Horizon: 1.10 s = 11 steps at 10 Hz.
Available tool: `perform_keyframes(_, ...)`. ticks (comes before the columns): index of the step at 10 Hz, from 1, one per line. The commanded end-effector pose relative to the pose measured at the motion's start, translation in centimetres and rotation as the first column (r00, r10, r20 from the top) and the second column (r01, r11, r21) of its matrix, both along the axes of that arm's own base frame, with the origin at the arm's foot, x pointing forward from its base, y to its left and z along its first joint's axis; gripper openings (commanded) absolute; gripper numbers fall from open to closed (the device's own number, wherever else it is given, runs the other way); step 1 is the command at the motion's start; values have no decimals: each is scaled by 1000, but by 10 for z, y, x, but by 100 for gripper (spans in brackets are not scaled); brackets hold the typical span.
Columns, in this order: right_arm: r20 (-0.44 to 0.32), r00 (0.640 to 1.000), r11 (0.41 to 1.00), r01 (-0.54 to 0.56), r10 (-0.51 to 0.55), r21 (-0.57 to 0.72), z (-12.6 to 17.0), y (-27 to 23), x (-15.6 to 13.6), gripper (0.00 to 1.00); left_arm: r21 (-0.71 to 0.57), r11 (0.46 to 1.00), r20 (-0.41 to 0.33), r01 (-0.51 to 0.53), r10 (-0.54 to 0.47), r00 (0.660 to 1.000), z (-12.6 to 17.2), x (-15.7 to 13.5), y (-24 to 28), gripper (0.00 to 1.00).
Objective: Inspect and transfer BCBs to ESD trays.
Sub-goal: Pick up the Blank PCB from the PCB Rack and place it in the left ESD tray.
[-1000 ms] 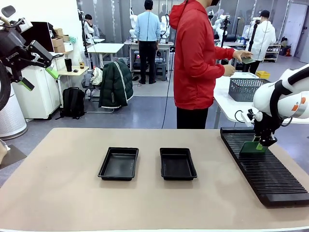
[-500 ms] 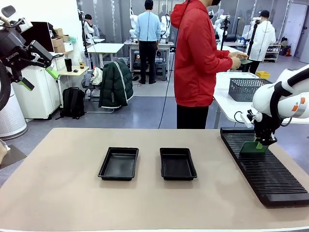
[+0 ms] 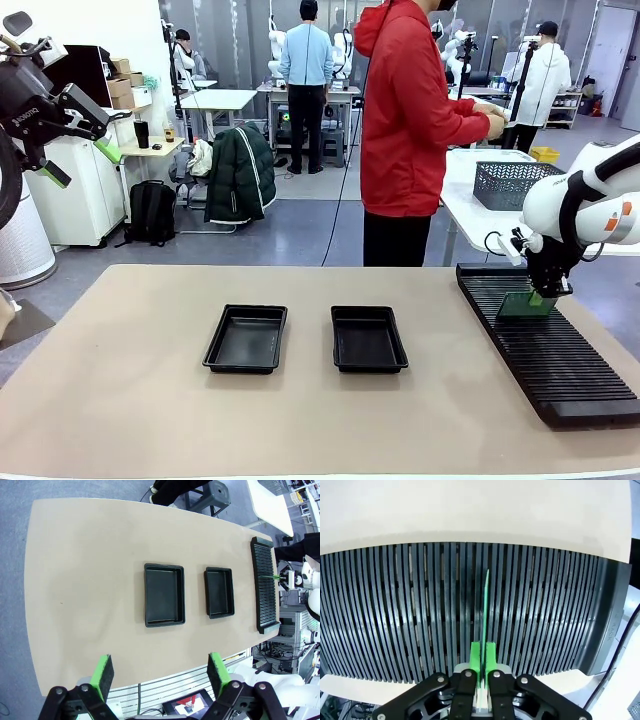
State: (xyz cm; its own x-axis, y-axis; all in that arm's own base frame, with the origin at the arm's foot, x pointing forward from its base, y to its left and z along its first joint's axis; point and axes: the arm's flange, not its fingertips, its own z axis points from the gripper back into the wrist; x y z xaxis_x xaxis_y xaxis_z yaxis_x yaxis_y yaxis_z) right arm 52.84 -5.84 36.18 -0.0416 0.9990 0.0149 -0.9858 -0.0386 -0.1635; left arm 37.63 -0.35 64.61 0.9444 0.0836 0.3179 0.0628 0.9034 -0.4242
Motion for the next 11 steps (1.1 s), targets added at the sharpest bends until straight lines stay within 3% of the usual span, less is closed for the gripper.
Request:
perform_keyframes(1, 19, 1000, 999, 9, -8, -31, -3, 4, -1, 0, -5, 1000, 8, -5, 5, 1000, -3, 0, 1, 100)
perform_keyframes(4, 20, 1000, 999, 8, -8, -33, 1, 6, -3, 0, -5, 1000, 8, -5, 5, 1000, -3, 0, 1, 100)
perform_keyframes(6, 46, 999, 999, 15, -14, -28, 23, 4, -5, 0, -5, 1000, 8, -5, 5, 1000, -3, 0, 1, 100)
perform_keyframes(11, 35, 999, 999, 23, -21, -48, 153, 1, -25, 0, -5, 1000, 8, -5, 5, 1000, -3, 0, 1, 100)
